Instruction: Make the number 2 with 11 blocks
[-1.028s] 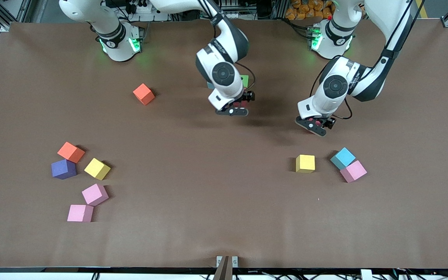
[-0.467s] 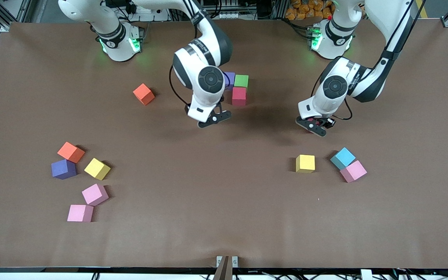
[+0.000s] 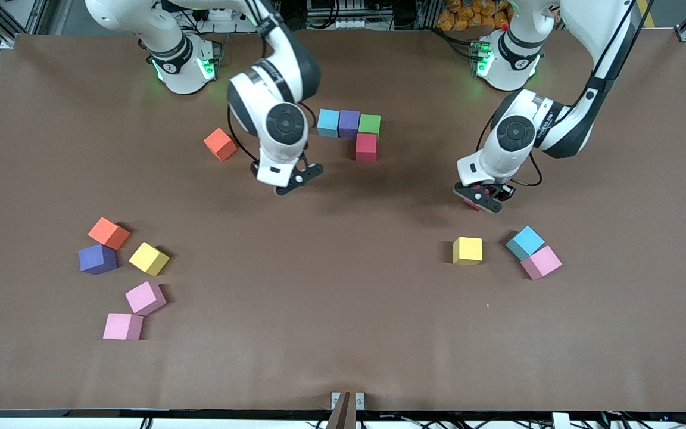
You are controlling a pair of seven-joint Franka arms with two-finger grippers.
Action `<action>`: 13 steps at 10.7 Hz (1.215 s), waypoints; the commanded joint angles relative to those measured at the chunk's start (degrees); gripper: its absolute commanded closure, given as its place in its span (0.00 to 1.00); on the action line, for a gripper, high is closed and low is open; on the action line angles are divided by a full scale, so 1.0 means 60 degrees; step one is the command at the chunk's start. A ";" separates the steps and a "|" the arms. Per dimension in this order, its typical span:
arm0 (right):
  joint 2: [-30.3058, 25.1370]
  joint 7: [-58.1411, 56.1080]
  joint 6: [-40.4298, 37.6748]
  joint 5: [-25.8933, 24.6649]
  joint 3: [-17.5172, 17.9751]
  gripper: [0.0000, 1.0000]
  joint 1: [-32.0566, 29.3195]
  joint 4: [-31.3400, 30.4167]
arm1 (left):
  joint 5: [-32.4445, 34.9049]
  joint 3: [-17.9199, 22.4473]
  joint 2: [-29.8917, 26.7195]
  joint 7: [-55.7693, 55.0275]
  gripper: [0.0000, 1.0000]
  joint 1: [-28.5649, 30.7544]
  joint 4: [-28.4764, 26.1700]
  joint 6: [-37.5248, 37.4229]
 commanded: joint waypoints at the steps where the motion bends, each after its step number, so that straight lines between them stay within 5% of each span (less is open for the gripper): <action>1: -0.1351 -0.0860 0.0678 -0.0615 0.1071 0.00 -0.1197 -0.1747 | 0.0118 -0.0085 -0.0086 -0.1116 0.54 -0.0442 0.0585 -0.0317; 3: -0.1878 -0.1754 0.1263 -0.0820 0.1703 0.00 -0.2136 -0.2714 | -0.0799 -0.0085 -0.0027 -0.1515 0.54 -0.0954 0.1156 -0.0828; 7: -0.2144 -0.2491 0.1807 -0.0850 0.1646 0.00 -0.2447 -0.3946 | -0.2633 -0.0070 0.0031 -0.2055 0.54 -0.1833 0.2343 -0.2119; 13: -0.2013 -0.2710 0.2744 -0.0865 0.1325 0.00 -0.2726 -0.5354 | -0.2900 0.0134 0.1041 -0.6020 0.54 -0.3239 0.3472 -0.2135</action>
